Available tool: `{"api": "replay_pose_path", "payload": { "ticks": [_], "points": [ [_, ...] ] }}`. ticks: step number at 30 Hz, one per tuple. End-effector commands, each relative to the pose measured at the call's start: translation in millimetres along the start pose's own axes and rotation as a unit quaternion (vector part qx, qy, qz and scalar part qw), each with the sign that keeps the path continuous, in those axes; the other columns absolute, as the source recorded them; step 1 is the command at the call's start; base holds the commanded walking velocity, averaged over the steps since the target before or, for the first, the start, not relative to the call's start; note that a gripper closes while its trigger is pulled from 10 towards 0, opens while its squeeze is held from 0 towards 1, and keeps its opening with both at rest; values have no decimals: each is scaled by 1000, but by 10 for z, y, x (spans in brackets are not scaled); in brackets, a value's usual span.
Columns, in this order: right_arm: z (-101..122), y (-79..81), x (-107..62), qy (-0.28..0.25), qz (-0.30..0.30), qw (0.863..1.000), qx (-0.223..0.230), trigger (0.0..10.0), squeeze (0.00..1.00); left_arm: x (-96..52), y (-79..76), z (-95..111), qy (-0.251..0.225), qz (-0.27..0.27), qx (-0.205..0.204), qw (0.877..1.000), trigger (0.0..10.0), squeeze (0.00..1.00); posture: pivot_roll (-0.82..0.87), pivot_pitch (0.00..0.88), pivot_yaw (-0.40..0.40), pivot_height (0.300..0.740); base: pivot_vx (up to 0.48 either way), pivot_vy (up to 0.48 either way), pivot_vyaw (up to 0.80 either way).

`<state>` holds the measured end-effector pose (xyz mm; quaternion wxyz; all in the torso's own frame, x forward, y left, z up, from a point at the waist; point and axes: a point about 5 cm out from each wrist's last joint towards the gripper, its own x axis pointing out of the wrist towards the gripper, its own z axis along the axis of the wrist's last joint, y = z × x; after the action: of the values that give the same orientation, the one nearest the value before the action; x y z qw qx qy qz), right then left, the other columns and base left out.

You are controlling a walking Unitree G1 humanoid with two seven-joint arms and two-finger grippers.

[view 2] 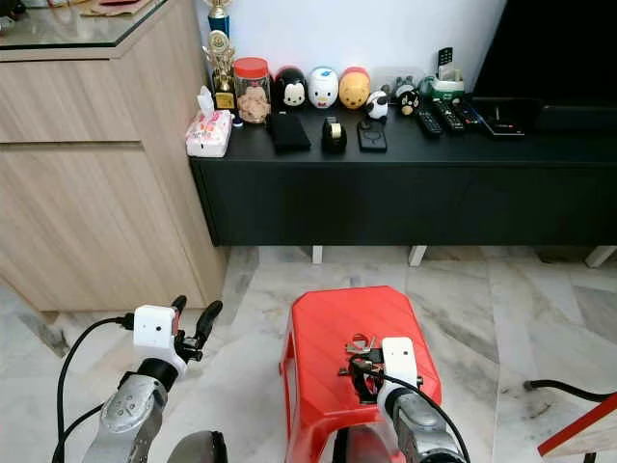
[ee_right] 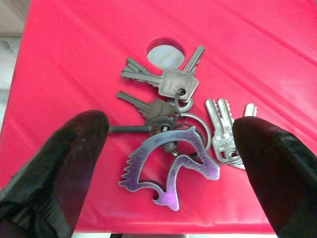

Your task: Hang keys on a hook

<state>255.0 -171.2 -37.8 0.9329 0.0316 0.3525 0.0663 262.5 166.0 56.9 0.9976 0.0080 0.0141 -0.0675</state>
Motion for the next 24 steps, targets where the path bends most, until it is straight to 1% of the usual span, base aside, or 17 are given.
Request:
{"api": "replay_pose_path", "payload": {
  "ticks": [1,6,11,24],
  "points": [
    [-4,-17,3,13,2,1000,-6,10000,0,-36,7,-62,14,2,0,1000,10000,0,56,30,-49,624,0,0,0],
    [3,-25,7,17,0,1000,-7,10000,0,-37,9,-60,14,2,1,1000,10000,0,56,35,-47,624,0,0,0],
    [32,-39,15,14,-5,1000,4,10000,0,-57,1,-63,14,2,3,1000,10000,0,59,46,-44,624,0,0,0],
    [-23,46,28,27,7,1000,7,10000,0,-129,-17,-33,12,-6,10,1000,10000,0,77,95,-41,624,0,0,0]
  ]
}}
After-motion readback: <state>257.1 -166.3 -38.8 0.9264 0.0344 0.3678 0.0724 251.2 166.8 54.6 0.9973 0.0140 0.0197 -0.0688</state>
